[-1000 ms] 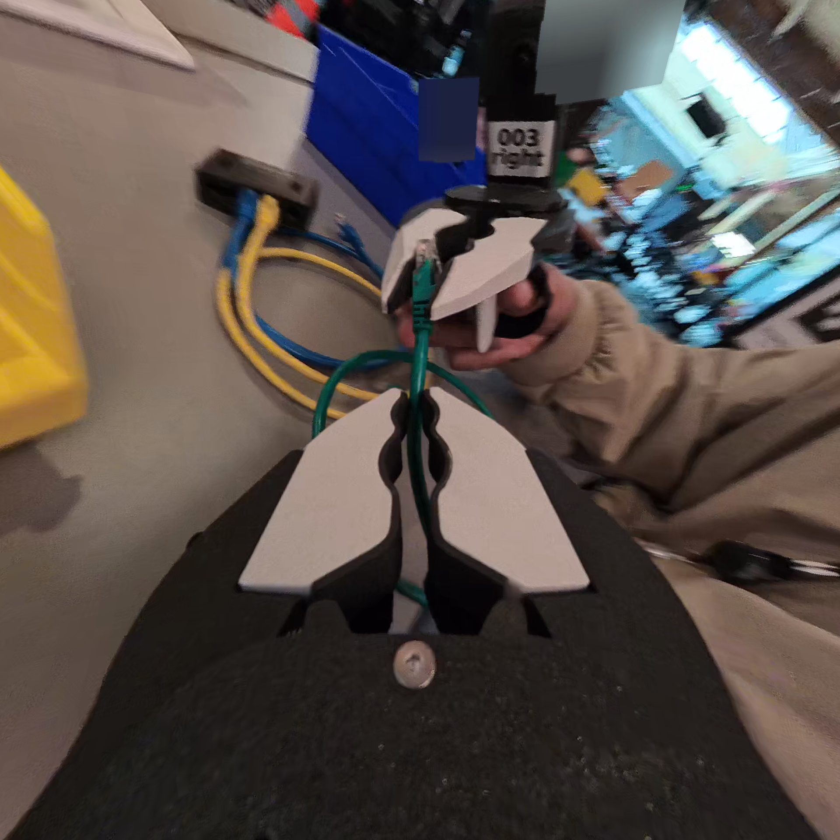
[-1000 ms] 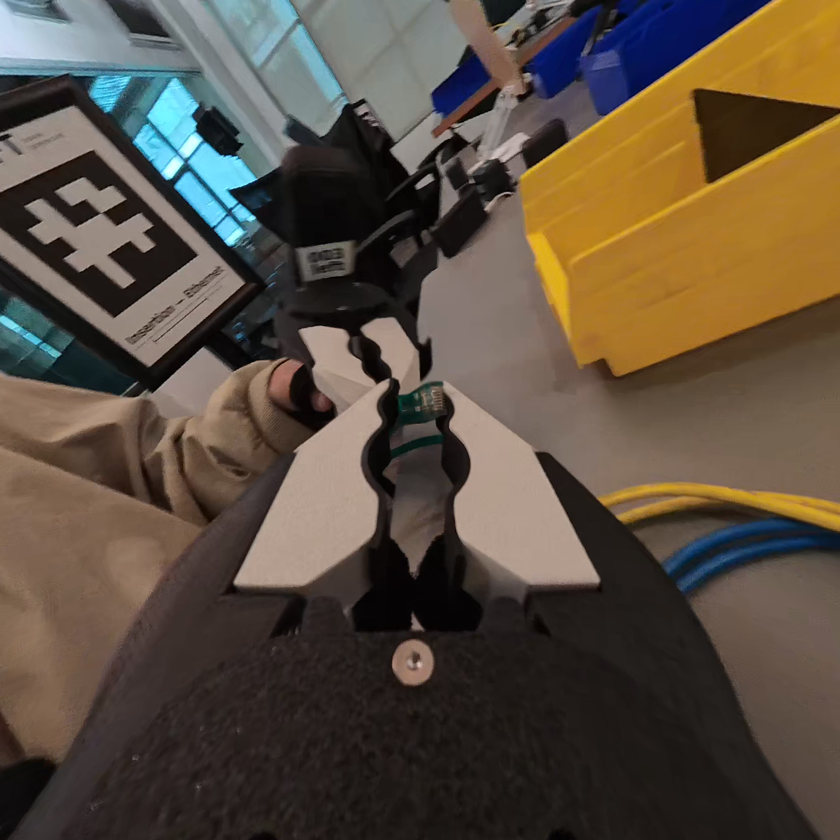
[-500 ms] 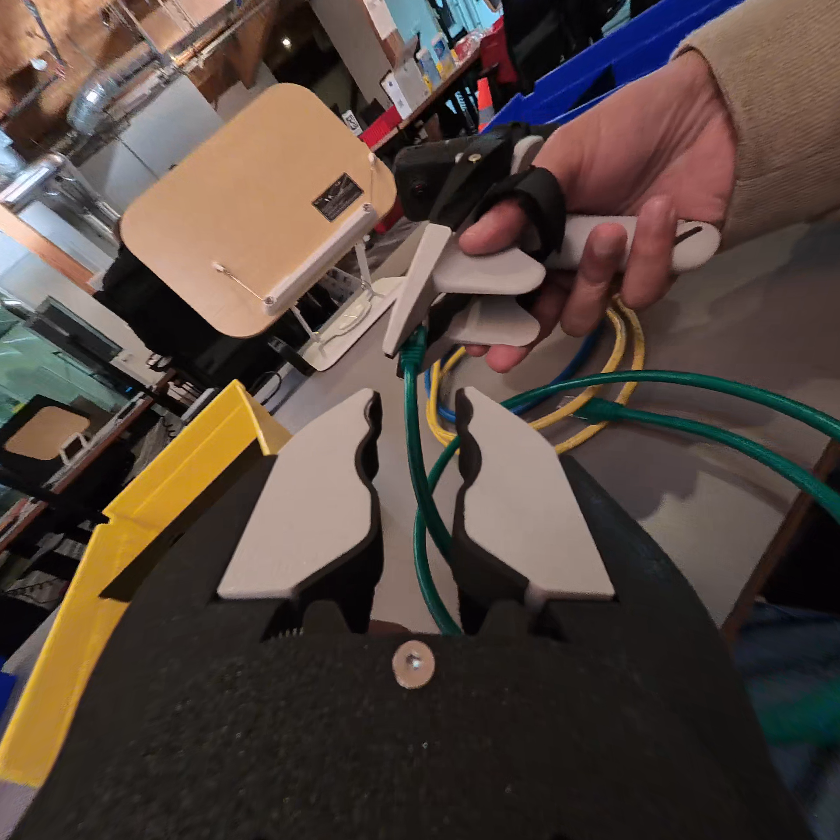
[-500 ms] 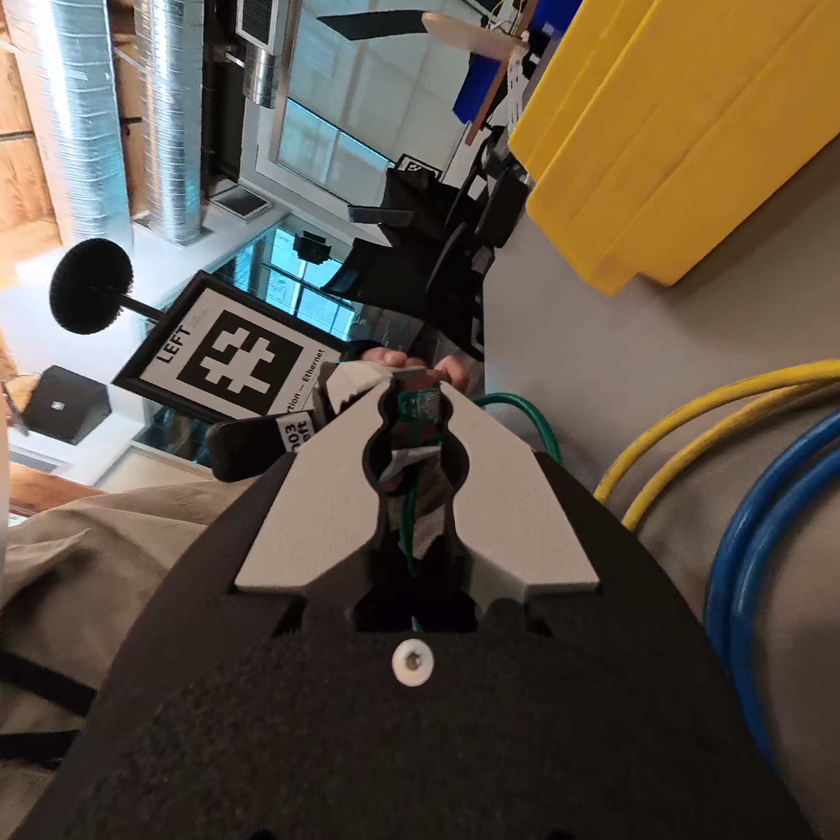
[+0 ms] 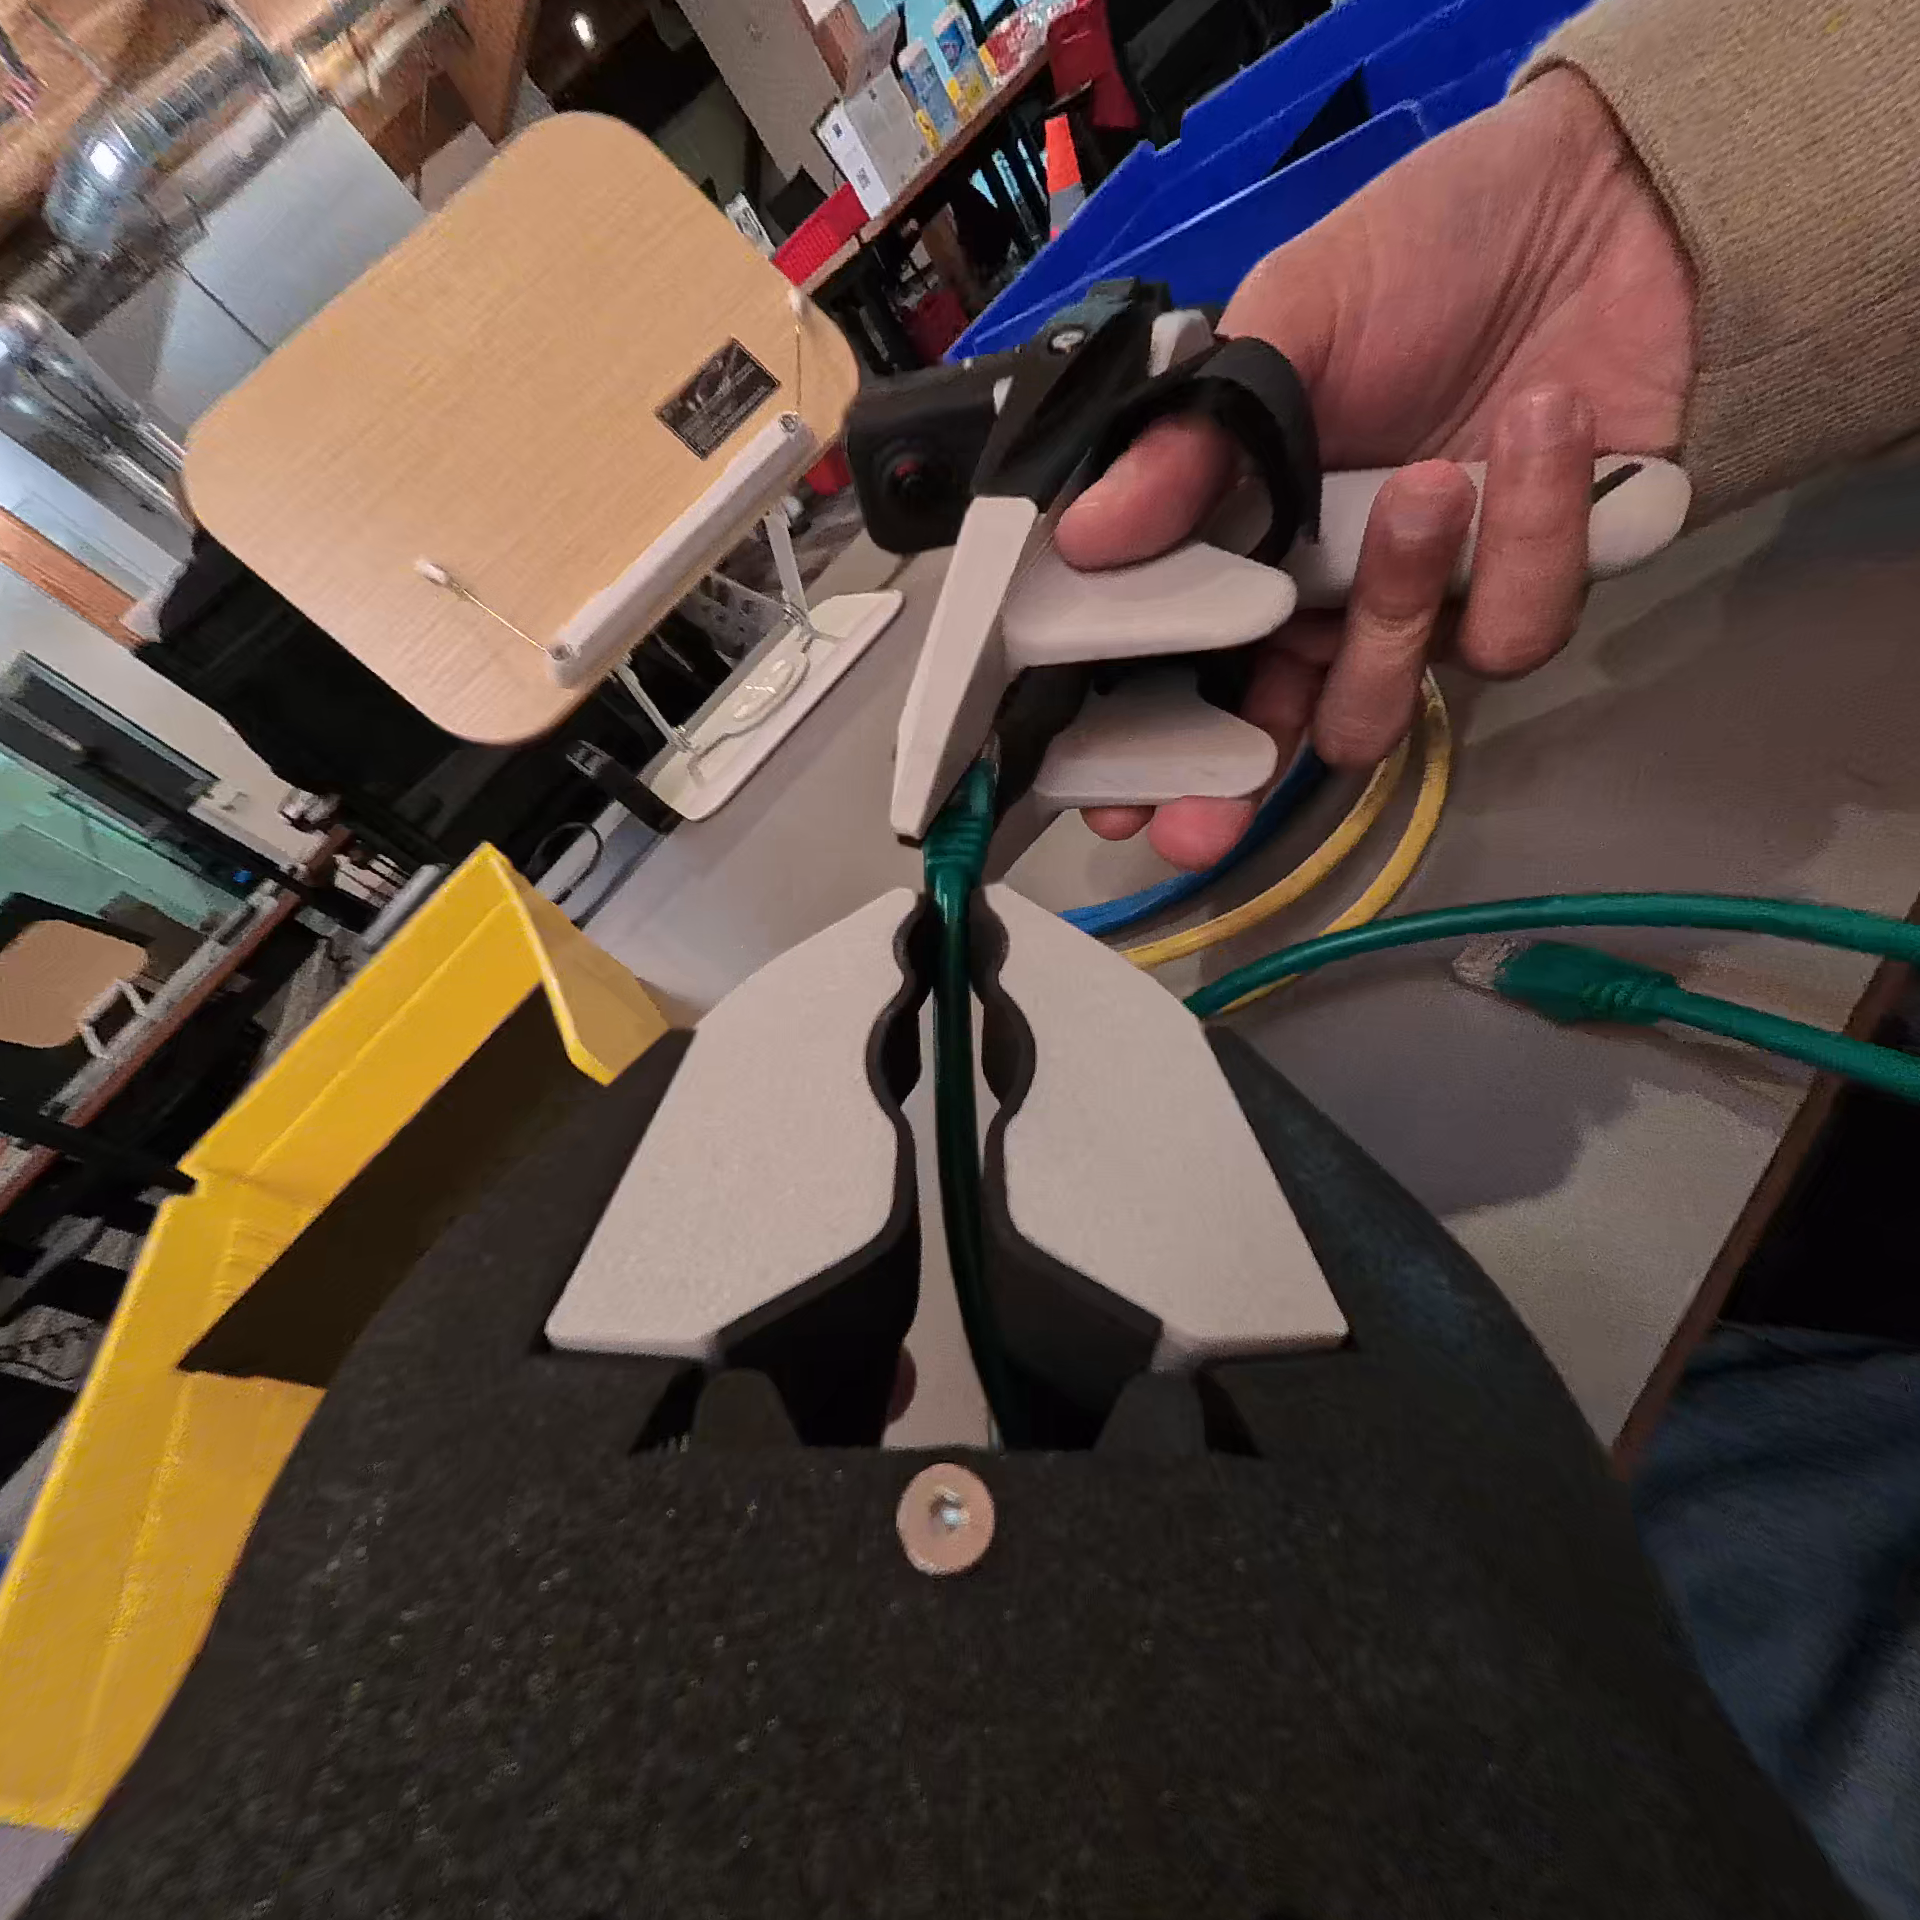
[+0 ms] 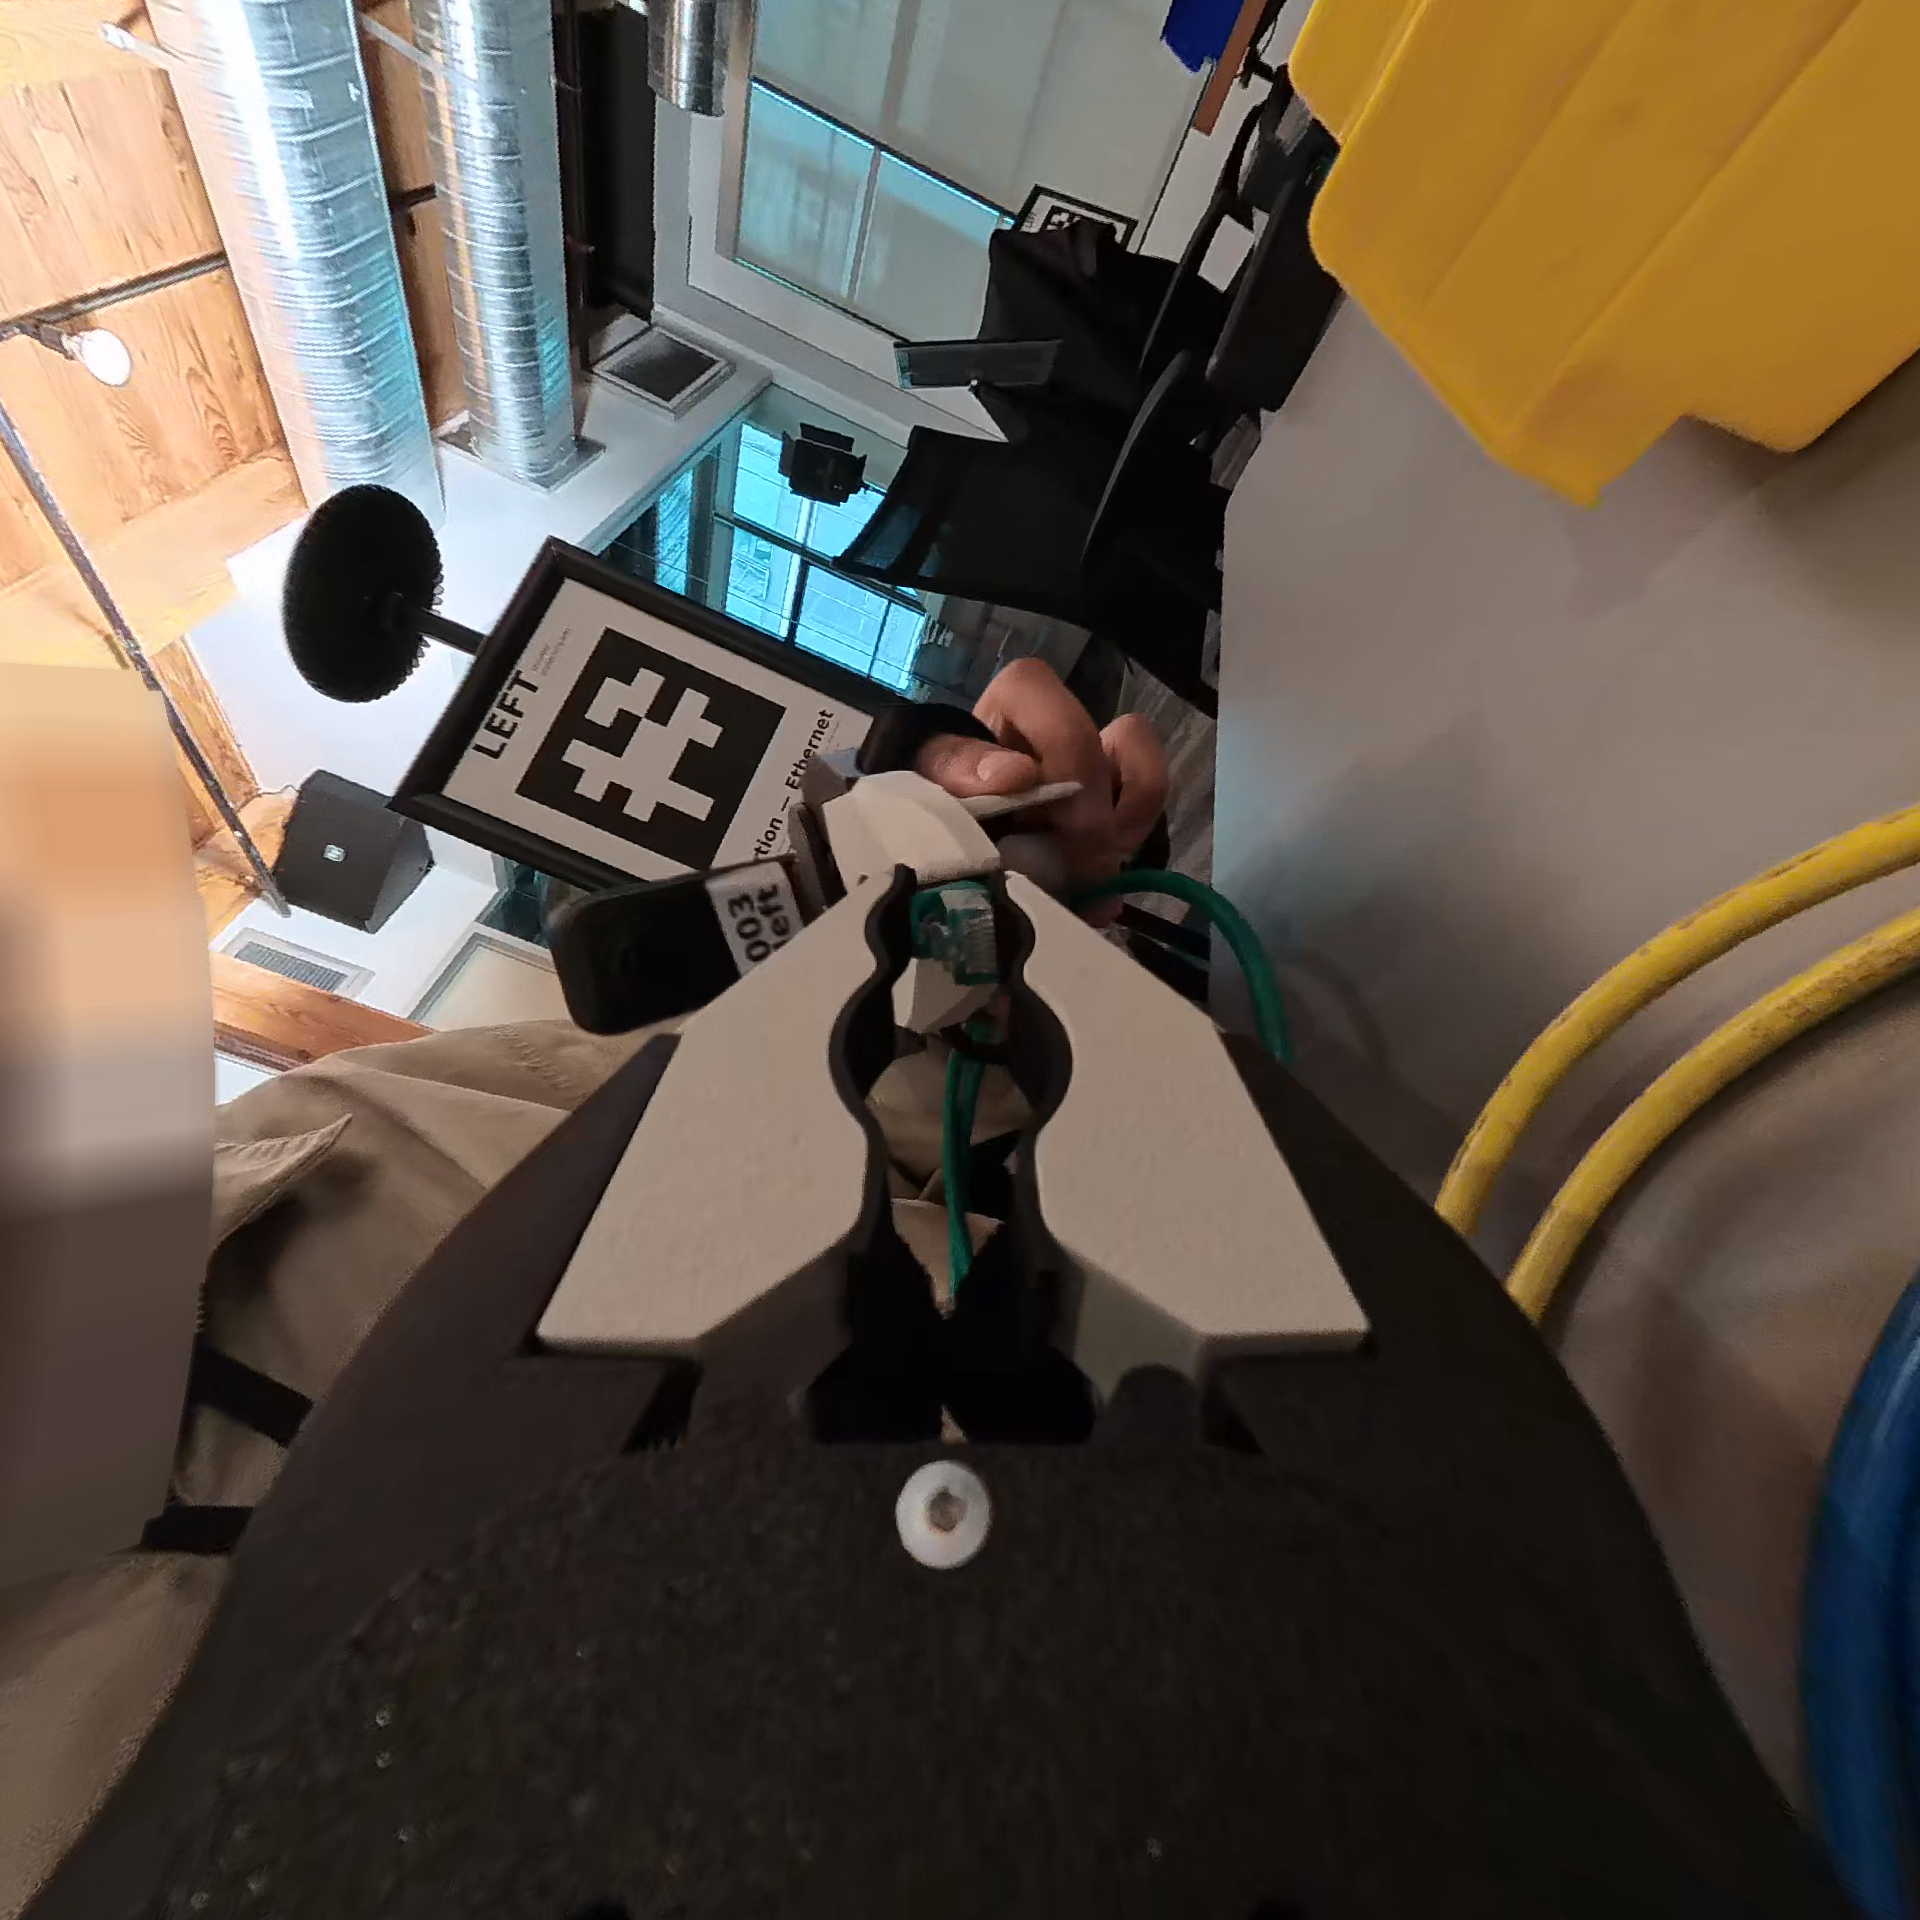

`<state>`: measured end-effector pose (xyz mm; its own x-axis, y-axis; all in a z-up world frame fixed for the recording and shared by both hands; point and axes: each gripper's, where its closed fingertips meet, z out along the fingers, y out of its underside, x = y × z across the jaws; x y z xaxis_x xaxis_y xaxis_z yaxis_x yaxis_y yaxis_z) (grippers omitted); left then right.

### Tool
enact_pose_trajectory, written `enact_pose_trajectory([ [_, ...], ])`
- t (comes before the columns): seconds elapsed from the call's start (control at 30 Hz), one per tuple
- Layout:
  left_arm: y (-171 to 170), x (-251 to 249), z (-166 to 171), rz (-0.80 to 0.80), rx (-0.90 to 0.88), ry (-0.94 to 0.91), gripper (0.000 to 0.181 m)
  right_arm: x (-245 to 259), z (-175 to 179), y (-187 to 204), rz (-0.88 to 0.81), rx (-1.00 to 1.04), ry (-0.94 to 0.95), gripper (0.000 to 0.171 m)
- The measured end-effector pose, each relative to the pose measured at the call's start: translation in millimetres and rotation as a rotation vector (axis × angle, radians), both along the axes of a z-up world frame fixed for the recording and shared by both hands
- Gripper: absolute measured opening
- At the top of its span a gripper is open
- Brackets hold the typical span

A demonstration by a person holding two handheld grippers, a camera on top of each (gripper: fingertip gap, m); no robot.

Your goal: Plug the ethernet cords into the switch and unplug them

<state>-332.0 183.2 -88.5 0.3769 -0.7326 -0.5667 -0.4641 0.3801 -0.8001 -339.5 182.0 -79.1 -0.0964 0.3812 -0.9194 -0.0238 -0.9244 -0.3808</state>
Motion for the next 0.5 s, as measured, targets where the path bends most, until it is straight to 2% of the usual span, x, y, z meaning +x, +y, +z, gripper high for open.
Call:
enact_pose_trajectory([
  [0.1,1.8,1.1,0.5,0.002,-0.053,-0.013,0.005,1.1,0.7,3.3,-0.024,0.047,-0.016,0.014],
  [0.23,3.4,1.6,-1.2,0.005,-0.037,0.004,0.005,1.8,-1.3,5.9,-0.039,0.087,-0.07,0.014],
  [0.5,1.5,1.6,4.3,0.005,-0.018,-0.015,0.005,8.3,2.6,8.3,-0.035,0.085,-0.052,0.013],
])
